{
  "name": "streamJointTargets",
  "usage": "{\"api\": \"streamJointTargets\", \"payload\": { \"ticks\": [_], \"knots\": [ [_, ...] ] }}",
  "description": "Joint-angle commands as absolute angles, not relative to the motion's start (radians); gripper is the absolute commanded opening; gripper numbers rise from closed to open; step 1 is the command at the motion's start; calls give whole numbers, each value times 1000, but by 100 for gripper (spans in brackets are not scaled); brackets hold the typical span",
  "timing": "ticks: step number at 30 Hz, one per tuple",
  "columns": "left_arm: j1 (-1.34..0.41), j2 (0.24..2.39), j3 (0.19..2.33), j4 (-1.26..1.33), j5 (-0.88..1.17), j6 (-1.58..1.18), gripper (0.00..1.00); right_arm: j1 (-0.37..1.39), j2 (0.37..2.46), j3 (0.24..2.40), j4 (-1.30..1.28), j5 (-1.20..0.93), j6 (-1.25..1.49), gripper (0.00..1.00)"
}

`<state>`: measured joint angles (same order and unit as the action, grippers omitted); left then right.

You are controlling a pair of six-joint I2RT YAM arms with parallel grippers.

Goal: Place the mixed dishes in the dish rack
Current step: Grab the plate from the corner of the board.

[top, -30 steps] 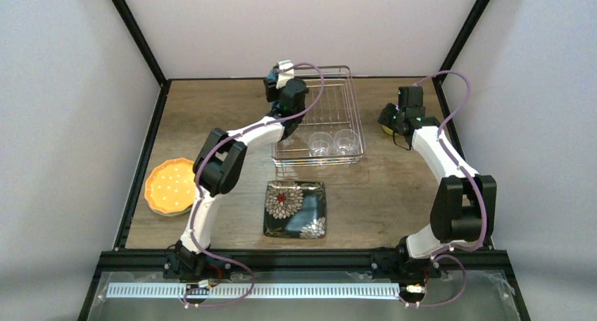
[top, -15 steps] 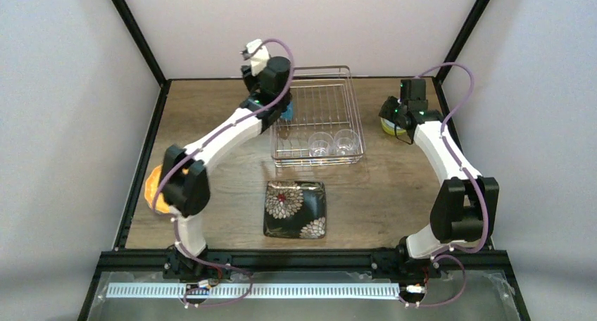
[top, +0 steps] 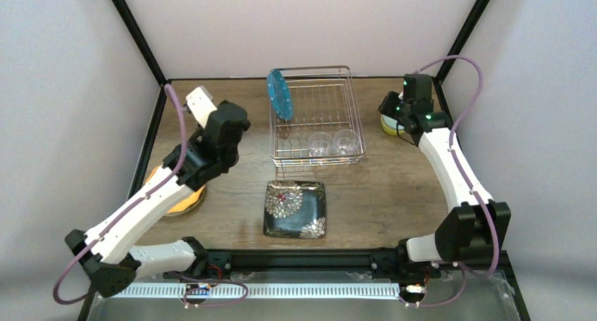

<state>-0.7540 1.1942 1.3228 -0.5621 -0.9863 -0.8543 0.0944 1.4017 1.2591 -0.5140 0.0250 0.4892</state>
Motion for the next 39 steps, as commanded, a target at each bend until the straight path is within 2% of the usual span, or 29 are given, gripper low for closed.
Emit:
{"api": "streamJointTargets", "payload": {
  "ticks": [1,11,23,31,39],
  "knots": [
    [-808,1117,1229,-744,-837,-1069,100,146,1332,1283,-567,51,453,83],
    [-913,992,985,-766,-665,-1289,100,351,1219,1236,-677,165,442,83],
    [-998,996,686,-538,-492,-1484,100,531,1097,1076,-748,251,489,79],
    [-998,908,528,-452,-473,-1533,100,580,1076,983,-737,245,503,79],
    [-999,881,326,-259,-418,-1587,100,644,1107,953,-719,258,514,78]
  ]
}}
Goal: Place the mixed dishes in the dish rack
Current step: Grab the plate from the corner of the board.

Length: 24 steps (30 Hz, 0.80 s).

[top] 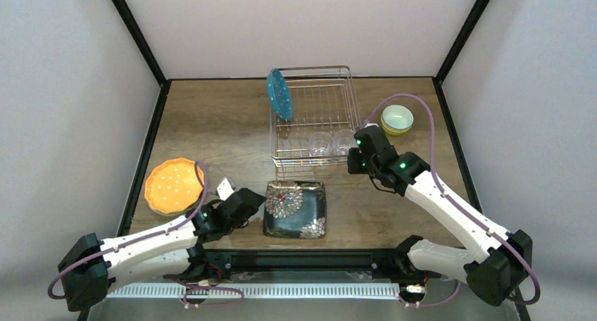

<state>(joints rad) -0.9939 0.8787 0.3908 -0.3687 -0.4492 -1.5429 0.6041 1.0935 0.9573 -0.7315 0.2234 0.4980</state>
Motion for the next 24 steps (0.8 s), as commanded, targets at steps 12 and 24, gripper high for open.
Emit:
{"api": "streamJointTargets", "payload": {
  "ticks": [12,24],
  "knots": [
    [-993,968,206,-38,-405,-1597,100,724,1158,952,-733,295,527,79],
    [-978,1260,226,230,-289,-1500,100,752,1160,895,-753,309,555,78]
  ]
}}
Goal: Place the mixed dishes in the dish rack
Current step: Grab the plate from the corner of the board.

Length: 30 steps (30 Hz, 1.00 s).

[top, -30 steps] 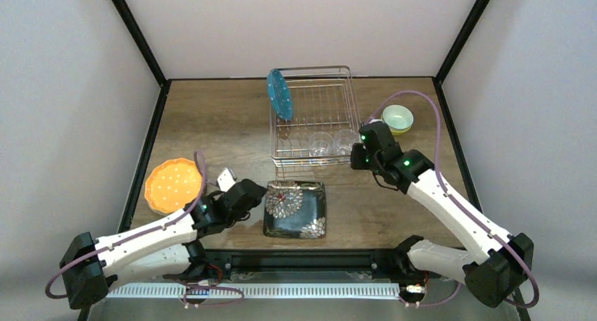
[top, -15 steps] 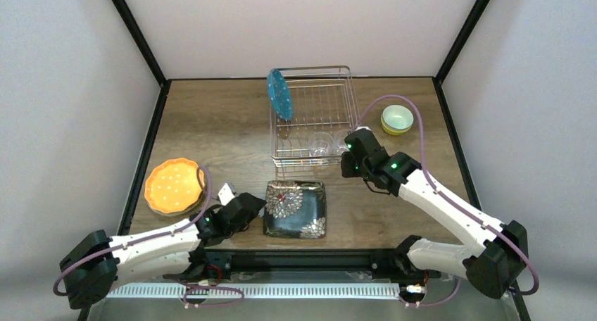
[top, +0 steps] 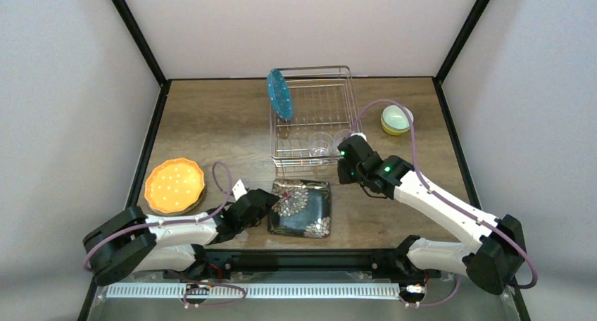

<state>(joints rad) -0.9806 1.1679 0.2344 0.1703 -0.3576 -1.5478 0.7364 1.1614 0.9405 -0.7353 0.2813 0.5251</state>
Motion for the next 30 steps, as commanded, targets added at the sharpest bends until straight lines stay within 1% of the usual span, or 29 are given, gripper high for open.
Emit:
{"api": "streamJointTargets", "payload": {
  "ticks": [1,9,21,24,30],
  "knots": [
    [-978,1281,230,243,-281,-1493,100,760,1160,883,-752,311,561,78],
    [-974,1405,224,356,-219,-1456,100,802,1180,822,-761,340,626,78],
    [-968,1534,251,428,-134,-1392,100,803,1256,734,-740,331,826,69],
    [-965,1546,255,430,-117,-1379,100,804,1276,713,-742,353,876,66],
    [-960,1549,268,414,-90,-1346,100,804,1282,676,-733,375,944,64]
  ]
}}
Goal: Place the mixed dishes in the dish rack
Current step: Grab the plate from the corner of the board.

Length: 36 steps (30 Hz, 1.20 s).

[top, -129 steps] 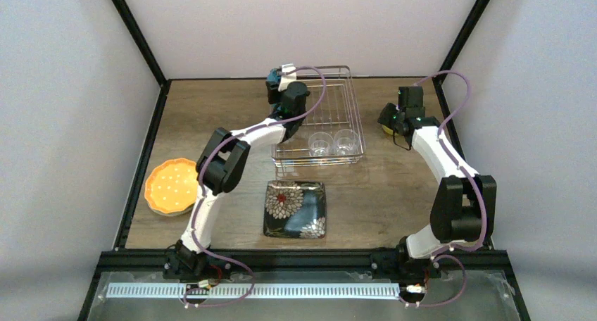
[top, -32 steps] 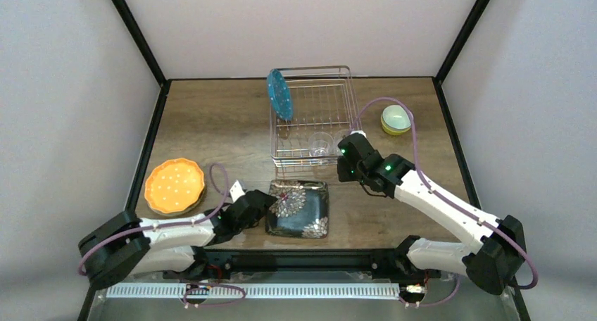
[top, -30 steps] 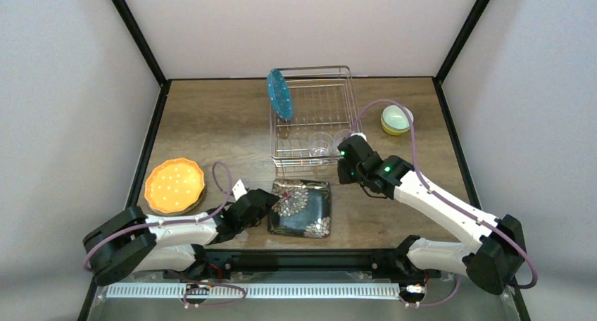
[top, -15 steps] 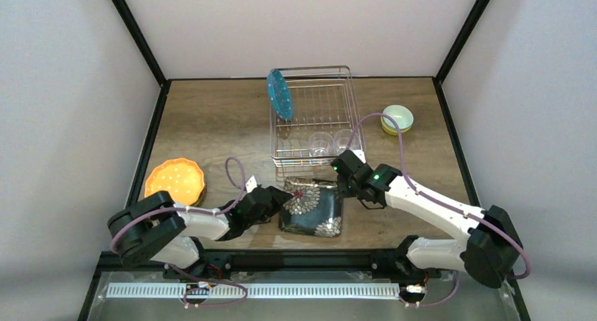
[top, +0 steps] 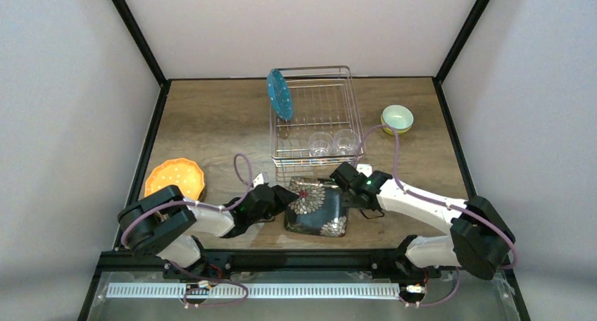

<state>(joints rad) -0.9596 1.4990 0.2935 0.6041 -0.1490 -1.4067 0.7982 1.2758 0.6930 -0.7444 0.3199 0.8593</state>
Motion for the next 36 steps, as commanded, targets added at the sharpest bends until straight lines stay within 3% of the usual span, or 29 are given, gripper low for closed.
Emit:
{"api": "streamJointTargets", "payload": {
  "ticks": [1,13,24,32,36],
  "knots": [
    [-959,1549,270,409,-86,-1340,100,804,1285,674,-732,381,950,63],
    [-956,1578,272,422,-3,-1257,100,804,1347,632,-616,321,970,62],
    [-956,1705,292,629,239,-1187,100,804,1365,615,-561,288,973,61],
    [-957,1720,327,629,255,-1170,99,803,1346,614,-567,284,975,61],
    [-956,1713,349,617,249,-1169,82,803,1330,611,-571,286,975,61]
  ]
}}
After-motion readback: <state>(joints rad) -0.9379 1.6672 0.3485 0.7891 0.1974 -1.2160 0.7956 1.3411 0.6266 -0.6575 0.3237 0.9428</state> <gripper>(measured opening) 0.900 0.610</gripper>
